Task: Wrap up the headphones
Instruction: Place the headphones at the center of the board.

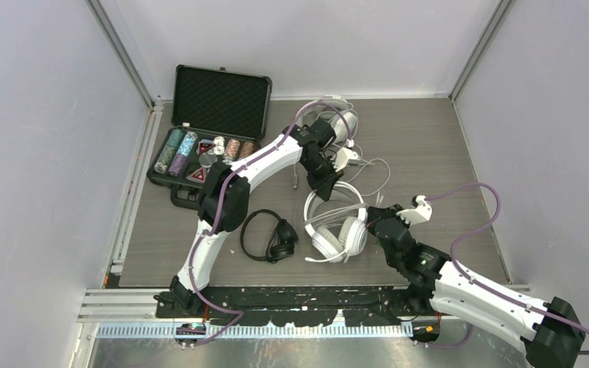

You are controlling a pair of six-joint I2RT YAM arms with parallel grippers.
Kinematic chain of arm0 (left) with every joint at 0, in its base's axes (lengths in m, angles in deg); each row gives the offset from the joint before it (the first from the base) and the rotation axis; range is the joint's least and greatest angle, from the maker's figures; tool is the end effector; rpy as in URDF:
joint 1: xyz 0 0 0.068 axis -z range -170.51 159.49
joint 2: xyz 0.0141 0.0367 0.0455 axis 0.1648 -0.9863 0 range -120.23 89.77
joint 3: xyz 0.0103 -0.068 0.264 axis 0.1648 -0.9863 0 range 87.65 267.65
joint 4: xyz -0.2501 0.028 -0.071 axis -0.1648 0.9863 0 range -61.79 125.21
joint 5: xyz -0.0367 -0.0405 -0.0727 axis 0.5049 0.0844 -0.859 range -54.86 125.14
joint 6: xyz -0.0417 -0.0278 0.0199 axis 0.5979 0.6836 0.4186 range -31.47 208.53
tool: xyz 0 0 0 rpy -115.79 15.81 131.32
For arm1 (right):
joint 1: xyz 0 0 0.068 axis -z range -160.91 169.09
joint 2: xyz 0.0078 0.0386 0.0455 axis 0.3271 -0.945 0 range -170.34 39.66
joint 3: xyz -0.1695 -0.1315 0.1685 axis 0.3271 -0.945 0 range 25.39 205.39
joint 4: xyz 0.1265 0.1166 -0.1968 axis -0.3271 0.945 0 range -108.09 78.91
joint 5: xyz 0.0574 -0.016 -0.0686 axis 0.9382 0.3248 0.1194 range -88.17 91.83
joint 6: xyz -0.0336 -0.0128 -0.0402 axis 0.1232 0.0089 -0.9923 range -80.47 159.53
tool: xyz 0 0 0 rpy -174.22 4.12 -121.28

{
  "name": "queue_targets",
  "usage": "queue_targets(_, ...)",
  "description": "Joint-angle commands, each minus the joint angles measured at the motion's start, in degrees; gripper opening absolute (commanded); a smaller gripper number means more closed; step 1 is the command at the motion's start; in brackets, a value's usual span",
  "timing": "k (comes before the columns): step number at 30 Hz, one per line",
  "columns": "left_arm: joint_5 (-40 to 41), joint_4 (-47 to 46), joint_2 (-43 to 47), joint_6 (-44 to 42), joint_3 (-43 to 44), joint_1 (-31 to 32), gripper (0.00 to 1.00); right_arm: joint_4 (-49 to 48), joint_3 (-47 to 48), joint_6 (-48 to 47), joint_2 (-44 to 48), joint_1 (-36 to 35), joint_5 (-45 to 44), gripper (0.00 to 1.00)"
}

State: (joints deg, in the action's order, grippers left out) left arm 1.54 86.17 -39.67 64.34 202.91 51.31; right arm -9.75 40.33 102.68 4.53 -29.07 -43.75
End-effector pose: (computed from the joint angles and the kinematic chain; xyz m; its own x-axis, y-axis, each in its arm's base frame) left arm 0.3384 -0.3293 0.2169 -0.3677 0.7869 -0.4956 0.9126 0.2029 -0.3550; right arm 0.1134 0.0886 0.1899 -0.2358 0.6729 -0.7011 0.2378 0.7395 0.6298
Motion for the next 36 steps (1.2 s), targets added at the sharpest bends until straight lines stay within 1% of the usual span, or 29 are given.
queue_targets(1, 2.2, -4.3, 2.4, 1.2, -3.5, -0.5, 0.02, -6.1, -2.4, 2.4, -0.9, 0.4, -8.5, 0.04)
queue_targets(5, 1.2, -6.4, 1.7, 0.8, -4.8, -0.5, 0.03, -10.8, -5.7, 3.6, -2.7, 0.5, -9.3, 0.06)
queue_targets(8, 1.8, -5.7, 0.5, -0.7, -4.9, 0.1, 0.05, -12.4, -6.3, 4.4, -4.8, 0.5, -9.9, 0.10)
queue_targets(11, 3.2, -4.9, -0.5, -2.1, -4.7, 0.9, 0.07, -14.6, -6.4, 4.0, -8.3, 0.5, -10.2, 0.10)
queue_targets(15, 2.6, -5.7, -1.0, -1.5, -4.8, 1.1, 0.12, -17.2, -5.7, 4.1, -14.4, 0.6, -10.5, 0.11)
queue_targets(18, 3.1, -5.8, -1.3, -1.4, -4.6, 1.1, 0.19, -14.9, -4.3, 7.6, -18.6, 0.5, -10.5, 0.13)
queue_targets(20, 3.7, -5.7, -1.1, -1.4, -4.8, 1.1, 0.25, -12.0, -3.5, 11.4, -19.8, 0.5, -10.4, 0.13)
queue_targets(24, 3.0, -6.0, -0.3, -0.9, -5.3, 1.1, 0.34, -10.0, -3.5, 14.7, -19.8, 0.5, -11.2, 0.16)
queue_targets(28, 2.1, -6.9, 0.4, 0.3, -5.2, 1.1, 0.46, -8.8, -3.6, 16.3, -19.0, 0.5, -12.7, 0.18)
queue_targets(30, 2.0, -6.8, 0.6, 1.0, -4.2, 1.1, 0.52, -6.5, -3.6, 17.6, -19.0, 0.5, -13.2, 0.18)
queue_targets(33, 1.8, -6.7, 1.1, 1.9, -3.3, 1.1, 0.56, -6.0, -3.8, 18.5, -19.2, 0.5, -13.6, 0.21)
queue_targets(36, 1.9, -7.3, 1.9, 3.1, -3.1, 1.1, 0.60, -4.9, -3.2, 19.2, -19.2, 0.5, -14.0, 0.27)
